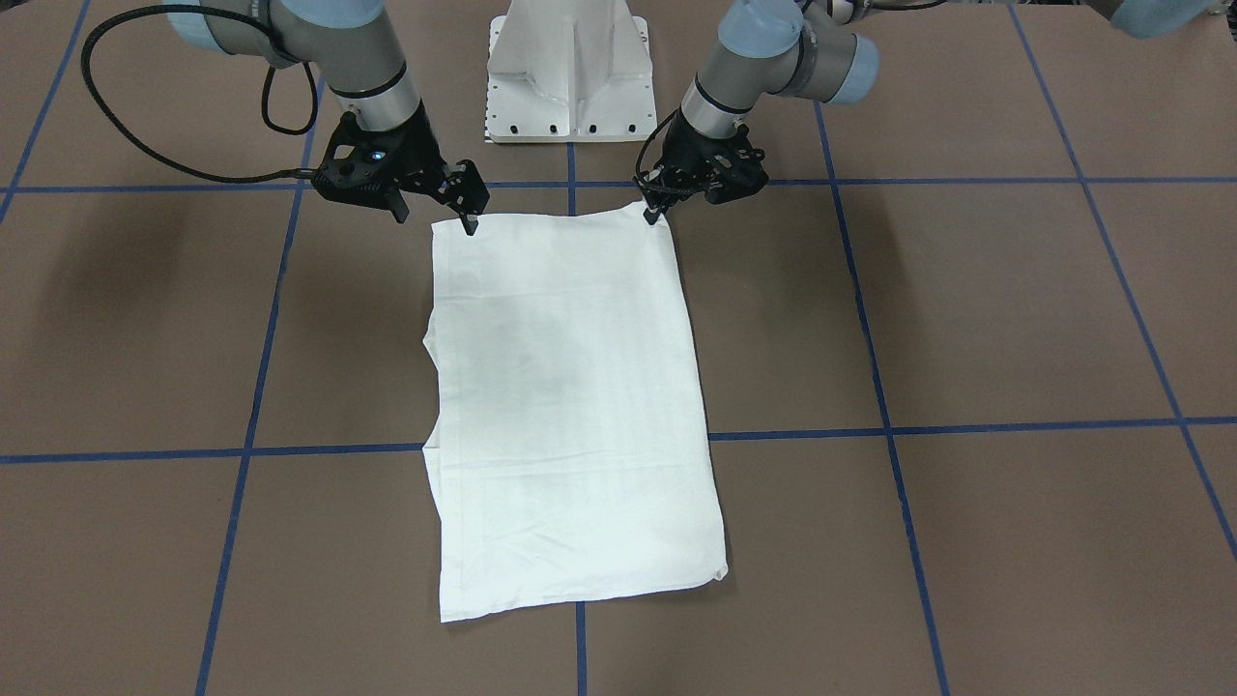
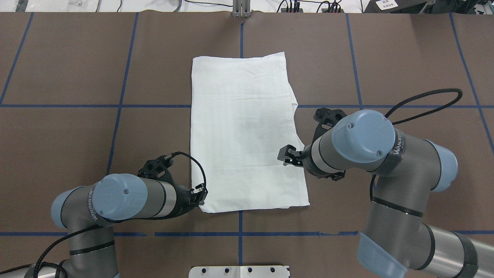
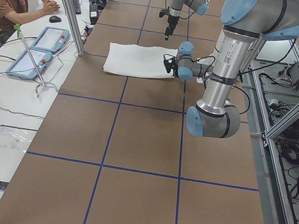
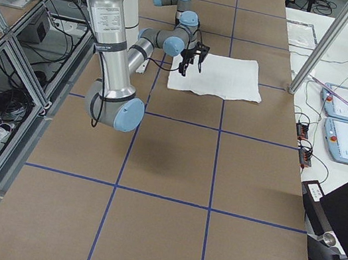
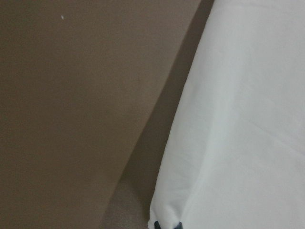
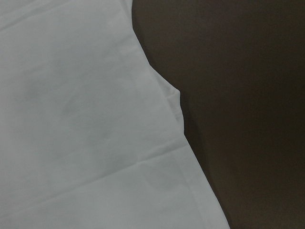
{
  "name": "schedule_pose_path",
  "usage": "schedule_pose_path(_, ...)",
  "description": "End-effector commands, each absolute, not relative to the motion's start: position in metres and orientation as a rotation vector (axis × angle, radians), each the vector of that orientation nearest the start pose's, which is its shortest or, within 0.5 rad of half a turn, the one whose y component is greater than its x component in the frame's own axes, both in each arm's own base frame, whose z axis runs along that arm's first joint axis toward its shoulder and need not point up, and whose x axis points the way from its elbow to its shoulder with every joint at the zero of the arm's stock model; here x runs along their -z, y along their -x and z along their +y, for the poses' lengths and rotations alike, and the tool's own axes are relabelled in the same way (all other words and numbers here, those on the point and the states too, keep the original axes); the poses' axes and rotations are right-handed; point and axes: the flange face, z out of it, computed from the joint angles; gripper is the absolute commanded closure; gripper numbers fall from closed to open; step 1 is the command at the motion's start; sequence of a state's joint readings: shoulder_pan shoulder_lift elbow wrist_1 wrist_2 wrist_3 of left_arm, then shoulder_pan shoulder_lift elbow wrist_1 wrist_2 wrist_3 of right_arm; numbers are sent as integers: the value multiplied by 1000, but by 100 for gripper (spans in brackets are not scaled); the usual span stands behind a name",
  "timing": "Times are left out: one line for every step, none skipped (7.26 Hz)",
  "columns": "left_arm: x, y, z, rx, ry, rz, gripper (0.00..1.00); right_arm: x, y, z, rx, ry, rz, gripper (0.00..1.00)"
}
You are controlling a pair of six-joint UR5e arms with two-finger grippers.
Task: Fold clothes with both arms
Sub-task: 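Move the right gripper to the shirt corner nearest the robot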
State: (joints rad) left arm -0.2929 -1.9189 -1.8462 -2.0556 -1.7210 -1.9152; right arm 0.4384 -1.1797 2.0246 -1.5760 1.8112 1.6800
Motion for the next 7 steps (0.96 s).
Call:
schedule_pose_path(-286, -534, -288, 485, 159, 1119, 100, -259, 495, -293, -577, 151, -779, 0)
schedule_pose_path(-286, -534, -288, 486, 158, 1119, 100, -258, 509, -279, -668, 152, -745, 0)
schedule_pose_path(-285, -533, -288, 486, 158, 1121, 100, -262, 516, -270, -665, 154, -731, 0)
schedule_pose_path(-285, -533, -289, 486, 157, 1121, 100, -268, 525, -271, -665, 152, -715, 0)
schedule_pose_path(-285, -533, -289, 486, 157, 1121, 100, -269, 538, -274, -662, 148, -708, 0)
schedule_pose_path(-285, -533, -289, 486, 157, 1121, 100, -273, 555, -280, -671, 132, -688, 0)
schedule_pose_path(-285, -533, -289, 486, 157, 1121, 100, -274, 560, -279, -670, 134, -683, 0)
